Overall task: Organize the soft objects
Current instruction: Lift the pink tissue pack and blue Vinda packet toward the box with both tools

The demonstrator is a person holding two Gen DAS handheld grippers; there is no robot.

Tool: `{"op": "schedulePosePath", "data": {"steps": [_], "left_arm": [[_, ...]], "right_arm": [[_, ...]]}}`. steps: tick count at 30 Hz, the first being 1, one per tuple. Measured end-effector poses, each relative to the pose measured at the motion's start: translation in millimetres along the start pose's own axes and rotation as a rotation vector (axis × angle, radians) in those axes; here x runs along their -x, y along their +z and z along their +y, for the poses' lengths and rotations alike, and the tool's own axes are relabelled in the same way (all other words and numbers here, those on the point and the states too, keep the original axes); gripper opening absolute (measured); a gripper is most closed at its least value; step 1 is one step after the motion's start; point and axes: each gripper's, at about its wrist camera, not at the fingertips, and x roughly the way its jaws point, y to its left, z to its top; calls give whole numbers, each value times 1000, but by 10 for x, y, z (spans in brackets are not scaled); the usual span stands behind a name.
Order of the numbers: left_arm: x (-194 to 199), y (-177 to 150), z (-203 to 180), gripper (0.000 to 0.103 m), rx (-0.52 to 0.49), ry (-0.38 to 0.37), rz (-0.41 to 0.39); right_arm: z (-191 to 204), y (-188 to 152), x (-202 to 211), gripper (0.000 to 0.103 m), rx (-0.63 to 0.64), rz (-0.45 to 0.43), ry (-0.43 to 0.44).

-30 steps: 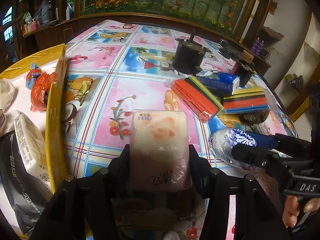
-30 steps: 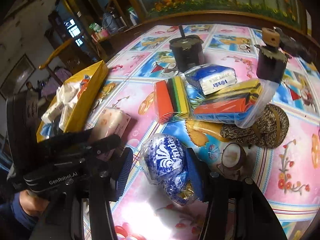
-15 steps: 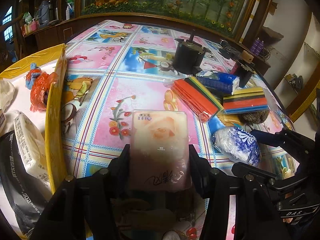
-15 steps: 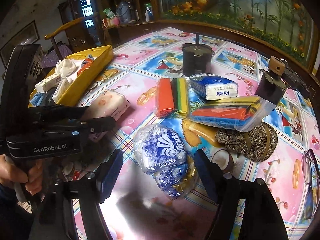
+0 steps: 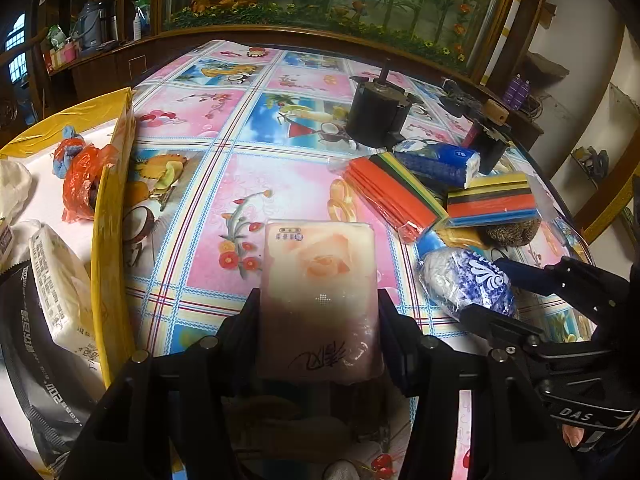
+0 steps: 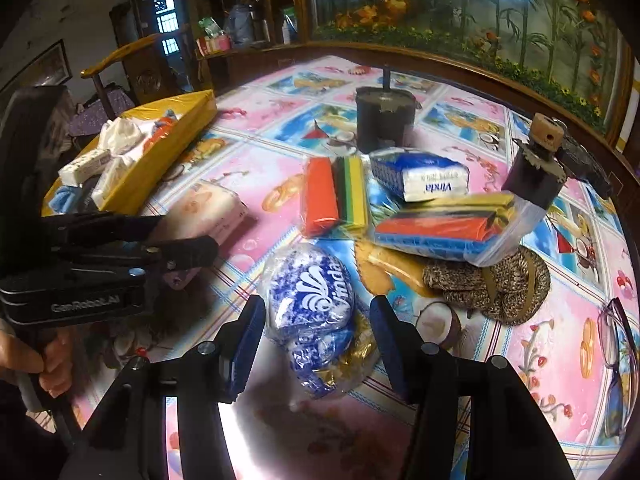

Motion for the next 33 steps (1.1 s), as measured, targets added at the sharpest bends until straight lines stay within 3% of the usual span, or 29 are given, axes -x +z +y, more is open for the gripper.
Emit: {"op": "schedulePosePath", "data": {"steps": [3,4,21,33], "left_arm": [[3,0,-2,52,4,-2,0],[4,-1,-1,52,8,-6,-1],[239,16,-63,51,16,-37,-44],[646,75,256,51,78,-43,-126]], "right_arm": [[18,-2,14,52,1,-14,13],[27,-3,21,44,2,-20,14],[-64,60,259,44,-121,-148,36],[-24,114,310,44,-185,-196,126]]}}
